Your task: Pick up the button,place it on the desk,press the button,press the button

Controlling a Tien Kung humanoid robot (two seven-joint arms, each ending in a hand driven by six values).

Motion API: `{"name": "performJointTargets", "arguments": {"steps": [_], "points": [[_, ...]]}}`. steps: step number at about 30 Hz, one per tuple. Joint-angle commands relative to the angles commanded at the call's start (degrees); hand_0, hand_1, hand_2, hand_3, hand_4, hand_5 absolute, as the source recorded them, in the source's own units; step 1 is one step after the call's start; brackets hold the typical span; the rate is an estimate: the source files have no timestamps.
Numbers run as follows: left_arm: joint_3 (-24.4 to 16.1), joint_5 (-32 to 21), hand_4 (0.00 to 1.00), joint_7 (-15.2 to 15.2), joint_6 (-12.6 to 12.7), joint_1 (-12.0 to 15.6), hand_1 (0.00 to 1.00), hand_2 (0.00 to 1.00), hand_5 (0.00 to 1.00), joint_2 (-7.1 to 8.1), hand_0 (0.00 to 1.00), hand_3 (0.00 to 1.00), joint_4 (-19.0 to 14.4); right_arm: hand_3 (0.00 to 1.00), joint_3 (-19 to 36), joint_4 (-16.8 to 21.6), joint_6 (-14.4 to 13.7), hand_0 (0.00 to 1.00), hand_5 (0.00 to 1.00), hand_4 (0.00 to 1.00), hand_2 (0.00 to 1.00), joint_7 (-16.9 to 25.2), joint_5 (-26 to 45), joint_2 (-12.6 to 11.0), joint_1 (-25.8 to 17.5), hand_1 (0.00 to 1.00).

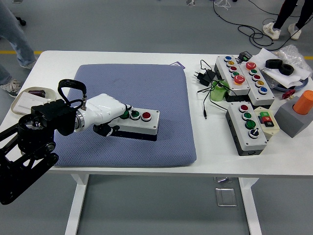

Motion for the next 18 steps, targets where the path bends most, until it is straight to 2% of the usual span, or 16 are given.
{"name": "performJointTargets", "arguments": {"steps": [6,13,18], "points": [[1.2,0.0,0.552,0.0,-1.0,-0.4,0.053,0.069,0.002,-0.01,0.141,0.836,0.6,0.583,0.2,0.0,0.0,0.631,0.011,0.266,0.531,-0.1,-0.3,0.0,0.1,0.472],[2.8,0.0,0.544,-0.7,-3.6,-0.9,0.052,0.068,0.002,0.28,0.142,0.833,0.0,0.583,0.2,0.0,0.0,0.631,0.011,0.267,0.531,-0.1,-0.3,0.1,0.2,0.472],[2.1,0.0,0.540,-0.1,-2.3,-0.9,0.052,0.068,0.002,0.18,0.142,0.830,-0.3,0.584,0.1,0.0,0.0,0.631,0.009,0.267,0.531,-0.1,-0.1,0.1,0.3,0.472]]}}
